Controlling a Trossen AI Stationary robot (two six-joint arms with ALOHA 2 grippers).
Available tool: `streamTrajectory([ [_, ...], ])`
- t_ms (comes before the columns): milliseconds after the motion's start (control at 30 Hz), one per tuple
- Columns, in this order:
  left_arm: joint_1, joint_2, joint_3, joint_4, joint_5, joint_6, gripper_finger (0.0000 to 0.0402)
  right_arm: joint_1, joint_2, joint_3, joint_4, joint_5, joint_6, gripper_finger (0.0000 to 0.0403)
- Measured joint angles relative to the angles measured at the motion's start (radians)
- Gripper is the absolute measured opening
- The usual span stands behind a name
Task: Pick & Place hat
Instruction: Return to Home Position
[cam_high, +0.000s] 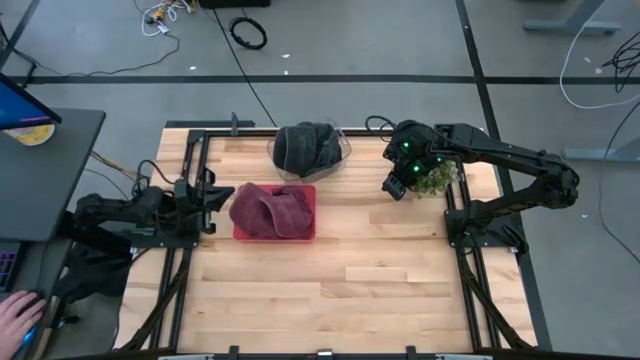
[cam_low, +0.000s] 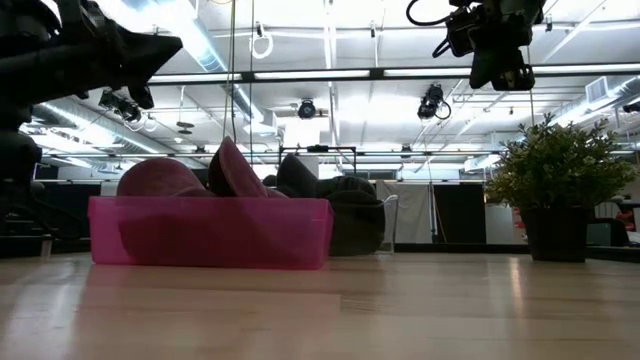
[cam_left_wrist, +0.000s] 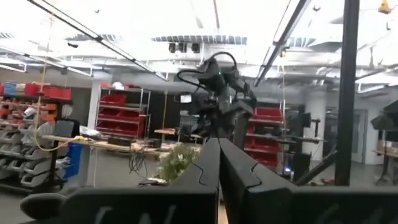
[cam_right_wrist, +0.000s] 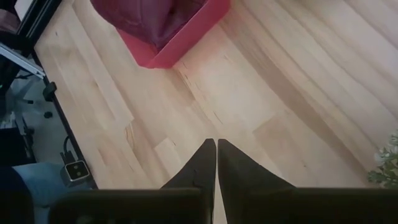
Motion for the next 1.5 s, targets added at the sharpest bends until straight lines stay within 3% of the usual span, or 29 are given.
streamTrajectory([
  [400, 0.000, 0.002, 0.001, -0.379, 0.010, -0.087, 0.0003, 0.015, -0.002, 0.000, -0.010, 0.000, 0.002, 0.0020],
  [567, -0.001, 0.001, 0.003, -0.394, 0.041, -0.073, 0.0003, 0.041, -0.002, 0.000, -0.008, 0.000, -0.018, 0.0020],
  [833, 0.000, 0.003, 0.004, -0.399, -0.005, -0.088, 0.0003, 0.072, -0.012, -0.006, 0.000, 0.046, -0.044, 0.0020],
  [967, 0.000, 0.003, 0.005, -0.411, 0.131, -0.058, 0.0003, 0.072, -0.084, -0.110, 0.086, 0.052, -0.011, 0.0020],
  [1133, 0.000, 0.004, 0.005, -0.443, 0.270, -0.085, 0.0003, 0.072, -0.209, -0.304, 0.216, -0.018, 0.134, 0.0020],
  [1300, 0.003, 0.040, 0.004, -0.442, 0.263, -0.088, 0.0003, 0.072, -0.311, -0.428, 0.250, -0.029, 0.292, 0.0020],
  [1500, 0.022, 0.062, 0.003, -0.436, 0.233, -0.192, 0.0003, 0.081, -0.414, -0.455, 0.259, -0.005, 0.325, 0.0020],
])
